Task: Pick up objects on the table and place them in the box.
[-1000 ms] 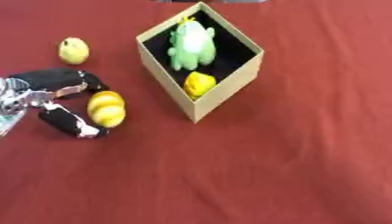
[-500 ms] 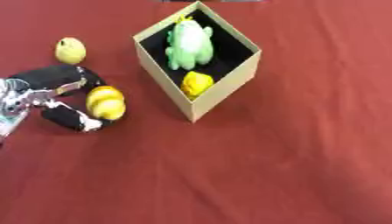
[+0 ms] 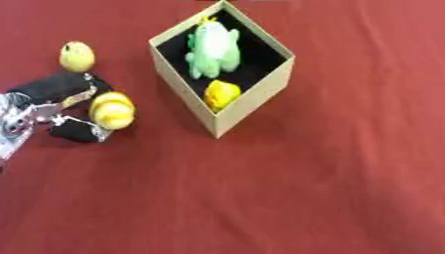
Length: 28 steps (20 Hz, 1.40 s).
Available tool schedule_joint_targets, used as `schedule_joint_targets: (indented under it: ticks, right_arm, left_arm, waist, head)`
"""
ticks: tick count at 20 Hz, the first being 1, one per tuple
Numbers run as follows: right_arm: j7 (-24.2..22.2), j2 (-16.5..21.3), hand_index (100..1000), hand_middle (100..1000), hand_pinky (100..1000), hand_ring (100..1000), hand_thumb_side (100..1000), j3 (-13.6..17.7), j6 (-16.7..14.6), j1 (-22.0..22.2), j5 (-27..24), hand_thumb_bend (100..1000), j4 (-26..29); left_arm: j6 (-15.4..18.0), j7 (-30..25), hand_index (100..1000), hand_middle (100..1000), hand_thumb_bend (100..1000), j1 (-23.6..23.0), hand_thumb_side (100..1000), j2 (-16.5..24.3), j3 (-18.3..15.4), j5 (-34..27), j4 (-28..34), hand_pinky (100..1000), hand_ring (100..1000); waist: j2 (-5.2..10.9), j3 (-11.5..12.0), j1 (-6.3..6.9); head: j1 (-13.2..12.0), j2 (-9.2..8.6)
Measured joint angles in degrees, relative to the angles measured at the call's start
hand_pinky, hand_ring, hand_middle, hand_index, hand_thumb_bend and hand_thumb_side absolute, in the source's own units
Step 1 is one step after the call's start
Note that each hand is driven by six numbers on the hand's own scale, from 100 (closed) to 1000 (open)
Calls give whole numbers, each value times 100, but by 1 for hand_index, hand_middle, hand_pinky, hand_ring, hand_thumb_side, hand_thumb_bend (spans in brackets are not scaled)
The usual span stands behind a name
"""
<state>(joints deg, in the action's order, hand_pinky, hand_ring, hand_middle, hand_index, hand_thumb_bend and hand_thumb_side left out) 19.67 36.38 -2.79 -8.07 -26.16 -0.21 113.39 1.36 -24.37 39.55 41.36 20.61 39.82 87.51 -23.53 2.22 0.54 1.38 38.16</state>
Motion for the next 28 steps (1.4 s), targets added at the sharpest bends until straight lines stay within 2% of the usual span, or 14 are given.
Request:
schedule_joint_targets:
  ticks: [6,9,12,18,24,28]
  right_arm:
    - [4,2,777,752,850,796,796,32,0,41,0,100,0]
    - [3,10,777,752,850,797,793,31,0,37,0,100,0]
    - [-24,18,777,752,849,797,792,21,-6,-35,-2,100,0]
    - [-104,19,777,752,849,796,794,-45,2,-110,-42,100,0]
    - [-135,18,777,752,850,796,794,-76,17,-110,-57,100,0]
    - [-140,13,777,752,850,796,793,-79,15,-132,-86,100,0]
  left_arm:
    - [-159,42,748,570,100,185,375,154,-294,-70,788,700,647]
    - [-222,-73,751,587,100,628,364,147,-389,-145,1106,702,646]
    - [-230,-235,754,594,100,1194,360,-27,-391,-187,1118,705,649]
    - [-96,-427,768,610,100,2065,364,-773,-306,47,394,719,666]
    - [133,-355,788,627,128,2401,370,-1415,-239,426,-554,731,681]
    - [327,-317,811,659,213,2540,418,-1771,-173,640,-1120,756,710]
  waist:
    - [0,53,-1]
    - [6,67,-1]
    - [34,81,-1]
    - [62,51,13]
    - [62,-5,37]
    - [62,-35,49]
  head:
    - [46,9]
    - [68,16]
    - [68,18]
    - [23,18]
    - [-12,17]
    - [-36,11]
